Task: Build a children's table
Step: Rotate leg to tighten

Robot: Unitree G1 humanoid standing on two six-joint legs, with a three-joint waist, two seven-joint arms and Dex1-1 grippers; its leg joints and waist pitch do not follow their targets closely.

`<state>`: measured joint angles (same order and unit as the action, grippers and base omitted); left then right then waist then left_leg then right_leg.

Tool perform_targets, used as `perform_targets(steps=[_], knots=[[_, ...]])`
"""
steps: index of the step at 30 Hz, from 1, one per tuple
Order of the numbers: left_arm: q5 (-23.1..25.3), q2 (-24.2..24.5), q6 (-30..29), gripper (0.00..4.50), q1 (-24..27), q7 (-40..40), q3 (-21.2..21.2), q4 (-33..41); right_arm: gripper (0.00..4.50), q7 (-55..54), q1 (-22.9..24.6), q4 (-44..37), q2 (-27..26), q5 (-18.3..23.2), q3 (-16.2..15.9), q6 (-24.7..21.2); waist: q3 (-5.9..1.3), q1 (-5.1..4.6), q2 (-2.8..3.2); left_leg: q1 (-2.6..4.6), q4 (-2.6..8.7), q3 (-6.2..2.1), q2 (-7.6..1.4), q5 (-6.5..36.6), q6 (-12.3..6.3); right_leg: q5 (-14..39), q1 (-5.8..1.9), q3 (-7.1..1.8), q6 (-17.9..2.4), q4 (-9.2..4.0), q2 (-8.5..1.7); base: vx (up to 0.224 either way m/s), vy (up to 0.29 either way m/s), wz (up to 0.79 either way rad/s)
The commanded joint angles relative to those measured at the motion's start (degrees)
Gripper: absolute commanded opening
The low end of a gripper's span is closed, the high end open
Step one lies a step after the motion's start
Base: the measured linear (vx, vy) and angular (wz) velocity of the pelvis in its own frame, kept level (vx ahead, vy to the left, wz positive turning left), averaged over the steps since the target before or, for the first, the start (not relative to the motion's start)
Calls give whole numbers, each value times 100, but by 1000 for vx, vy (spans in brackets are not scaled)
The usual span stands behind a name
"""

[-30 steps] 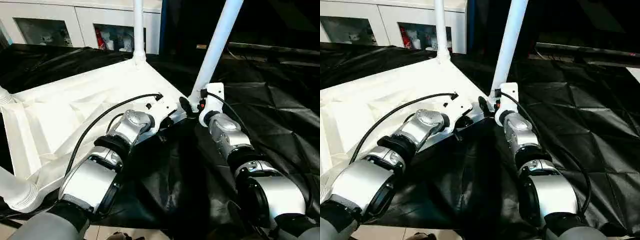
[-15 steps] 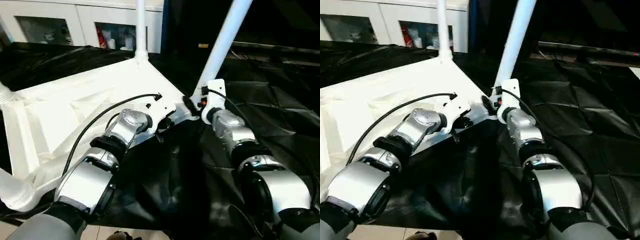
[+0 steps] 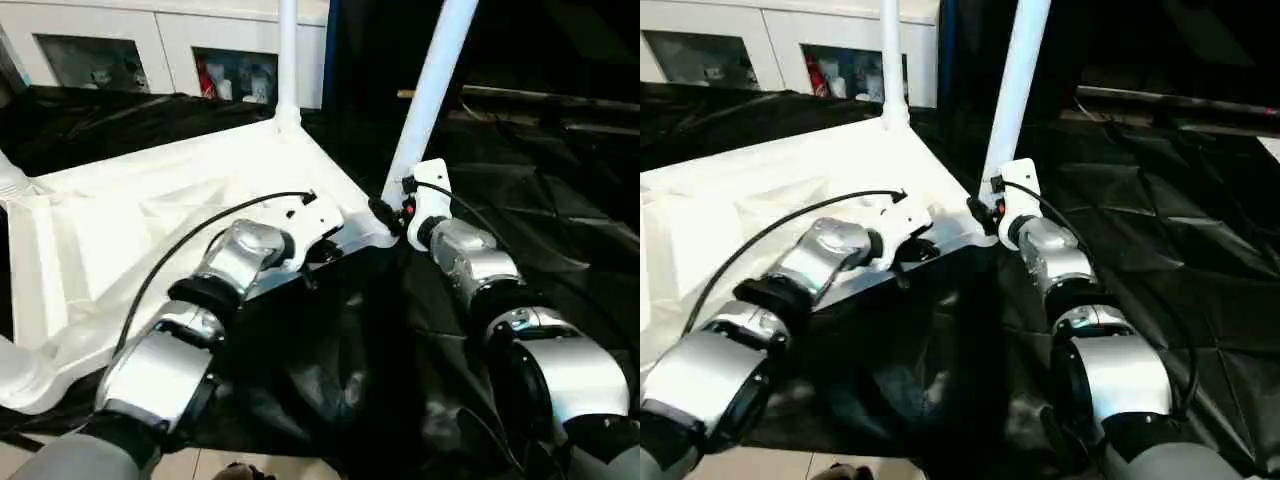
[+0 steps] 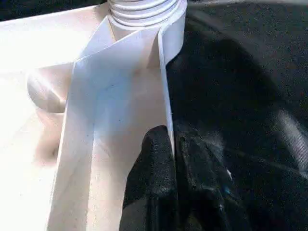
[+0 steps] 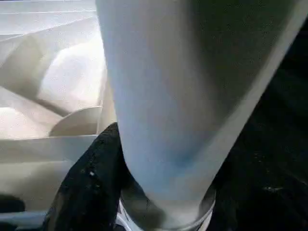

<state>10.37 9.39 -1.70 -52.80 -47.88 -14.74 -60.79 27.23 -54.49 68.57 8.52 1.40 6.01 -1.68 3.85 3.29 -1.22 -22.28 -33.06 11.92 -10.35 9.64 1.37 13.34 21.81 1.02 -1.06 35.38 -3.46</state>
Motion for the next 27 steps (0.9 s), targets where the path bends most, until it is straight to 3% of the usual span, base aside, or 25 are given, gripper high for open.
perform_targets(steps=[1, 5, 8, 16, 22, 27], knots=[[-52, -12, 393, 0, 247, -894, -304, 401, 229, 609, 276, 317, -35, -296, -394, -351, -412, 71, 22, 142, 301, -153, -364, 621, -504, -927, -250, -152, -1787, -276, -521, 0, 0, 0], [-158, 146, 501, 0, 451, -1285, -329, 725, 217, 1149, 385, 228, 64, -370, -570, -252, -398, 70, 37, 165, 317, -145, -378, 795, -409, -598, -217, -161, -1749, -300, -507, 0, 0, 0], [-456, 461, 853, 0, 854, -1943, -324, 1380, 213, 2216, 696, -37, 308, -387, -782, -30, -367, 77, 31, 164, 342, -156, -399, 1015, -302, -221, -207, -168, -1699, -331, -527, 0, 0, 0], [-778, 974, 1172, 0, 1207, -2829, -329, 1993, 209, 3488, 1244, -390, 712, -302, -940, 422, -336, 82, 61, 203, 397, -154, -413, 1312, -129, 216, -146, -188, -1610, -374, -505, 0, 0, 0], [-983, 1201, 987, 0, 1361, -3401, -314, 2306, 209, 3902, 1437, -501, 911, -343, -1003, 607, -341, 86, 64, 198, 399, -152, -407, 1251, -140, 73, -152, -187, -1631, -362, -505, 0, 0, 0], [-997, 1235, 913, 0, 1402, -3434, -346, 2358, 209, 3967, 1502, -572, 940, -298, -1021, 621, -352, 80, 78, 213, 402, -148, -400, 1200, -138, -97, -154, -180, -1669, -349, -486, 0, 0, 0]])
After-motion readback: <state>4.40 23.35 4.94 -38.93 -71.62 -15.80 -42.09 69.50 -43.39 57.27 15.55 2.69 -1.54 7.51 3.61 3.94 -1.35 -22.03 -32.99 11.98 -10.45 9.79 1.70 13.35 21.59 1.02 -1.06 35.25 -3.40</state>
